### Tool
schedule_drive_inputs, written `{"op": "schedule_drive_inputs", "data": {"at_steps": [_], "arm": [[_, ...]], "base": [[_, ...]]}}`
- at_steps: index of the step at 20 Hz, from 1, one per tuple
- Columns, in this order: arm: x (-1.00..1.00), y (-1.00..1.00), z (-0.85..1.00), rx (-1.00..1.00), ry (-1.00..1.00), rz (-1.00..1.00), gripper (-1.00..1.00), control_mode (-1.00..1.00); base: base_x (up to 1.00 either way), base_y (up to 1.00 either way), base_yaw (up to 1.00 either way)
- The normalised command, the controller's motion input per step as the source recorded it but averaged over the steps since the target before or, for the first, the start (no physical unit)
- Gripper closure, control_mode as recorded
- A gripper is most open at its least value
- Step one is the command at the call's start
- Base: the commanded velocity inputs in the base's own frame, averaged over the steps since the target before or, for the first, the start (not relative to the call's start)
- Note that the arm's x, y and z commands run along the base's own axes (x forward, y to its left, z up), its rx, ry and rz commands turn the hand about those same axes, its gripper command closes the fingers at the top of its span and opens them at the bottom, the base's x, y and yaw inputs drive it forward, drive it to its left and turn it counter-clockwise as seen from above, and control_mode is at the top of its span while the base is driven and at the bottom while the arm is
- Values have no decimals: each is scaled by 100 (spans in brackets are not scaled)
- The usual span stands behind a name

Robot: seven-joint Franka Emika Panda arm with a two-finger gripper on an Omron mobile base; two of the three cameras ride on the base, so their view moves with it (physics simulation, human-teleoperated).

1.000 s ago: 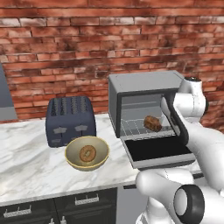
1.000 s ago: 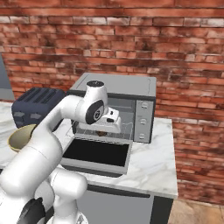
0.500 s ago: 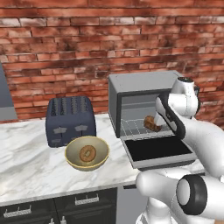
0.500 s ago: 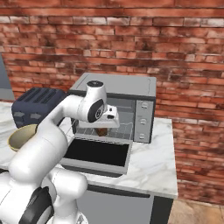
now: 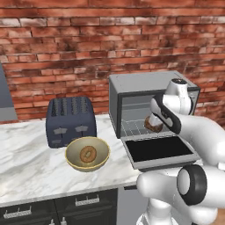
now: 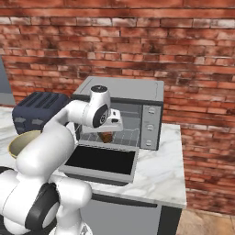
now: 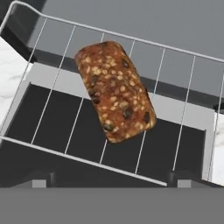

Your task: Pick up the heated bread from the toaster oven and place it in the bowl. Then move the bread bowl to the dining counter.

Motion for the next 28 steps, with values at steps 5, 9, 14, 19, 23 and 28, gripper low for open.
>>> {"op": "schedule_drive_inputs", "data": {"at_steps": [5, 9, 14, 19, 23, 28], "arm": [[34, 0, -25, 0, -9, 3, -100, -100], [23, 0, -33, 0, -9, 0, -100, -100], [18, 0, -29, 0, -9, 0, -100, -100], [0, 0, -22, 1, -2, 1, 100, -100], [0, 0, 0, 0, 0, 0, 100, -100], [-65, 0, 24, 3, 1, 4, 100, -100]], "base": [[0, 0, 0], [0, 0, 0], [0, 0, 0], [0, 0, 0], [0, 0, 0], [0, 0, 0]]}}
